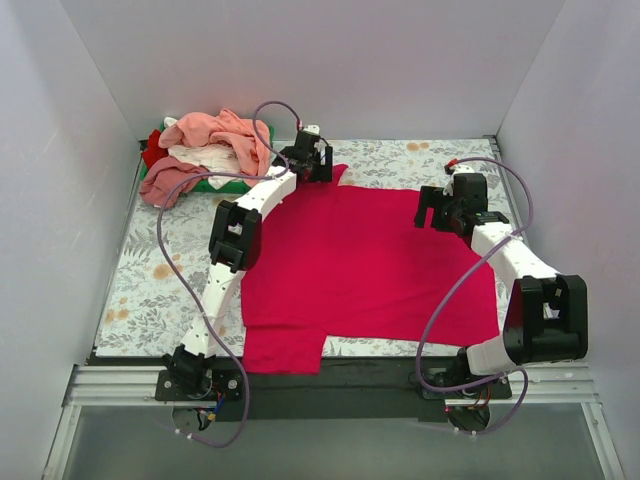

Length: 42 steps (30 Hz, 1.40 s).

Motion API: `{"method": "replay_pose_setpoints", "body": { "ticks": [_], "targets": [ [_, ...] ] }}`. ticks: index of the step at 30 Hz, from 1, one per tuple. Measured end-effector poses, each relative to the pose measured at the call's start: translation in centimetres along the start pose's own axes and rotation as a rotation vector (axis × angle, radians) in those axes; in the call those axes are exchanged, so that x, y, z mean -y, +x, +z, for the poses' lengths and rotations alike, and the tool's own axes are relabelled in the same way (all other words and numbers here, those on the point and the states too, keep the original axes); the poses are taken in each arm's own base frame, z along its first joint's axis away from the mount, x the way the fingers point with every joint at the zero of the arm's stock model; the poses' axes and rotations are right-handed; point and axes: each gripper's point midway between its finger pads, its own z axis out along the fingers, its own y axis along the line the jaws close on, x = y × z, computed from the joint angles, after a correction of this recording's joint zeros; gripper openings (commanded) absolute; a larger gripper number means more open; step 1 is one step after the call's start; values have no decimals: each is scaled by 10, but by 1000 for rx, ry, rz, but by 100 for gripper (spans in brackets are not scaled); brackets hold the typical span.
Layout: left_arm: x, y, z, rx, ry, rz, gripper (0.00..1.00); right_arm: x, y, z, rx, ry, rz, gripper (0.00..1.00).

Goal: Fold and stack the t-shirts
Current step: Flatten the tshirt out

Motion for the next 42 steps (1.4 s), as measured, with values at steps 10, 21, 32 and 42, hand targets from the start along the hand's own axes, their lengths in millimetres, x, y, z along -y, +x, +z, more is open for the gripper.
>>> {"method": "replay_pose_setpoints", "body": {
  "ticks": [10, 21, 32, 42],
  "targets": [
    [-19, -6, 13, 48, -73, 57, 44, -16, 1, 1, -4, -93, -4, 98],
    [-19, -8, 15, 86, -102, 126, 0, -21, 8, 2, -19, -126, -3, 98],
    [-21, 9, -9, 92, -207, 122, 0, -25, 18, -6, -16, -160, -4, 99],
    [-16, 28, -73, 150, -241, 22, 0, -30, 26, -25, 18, -203, -11, 98]
  ]
}}
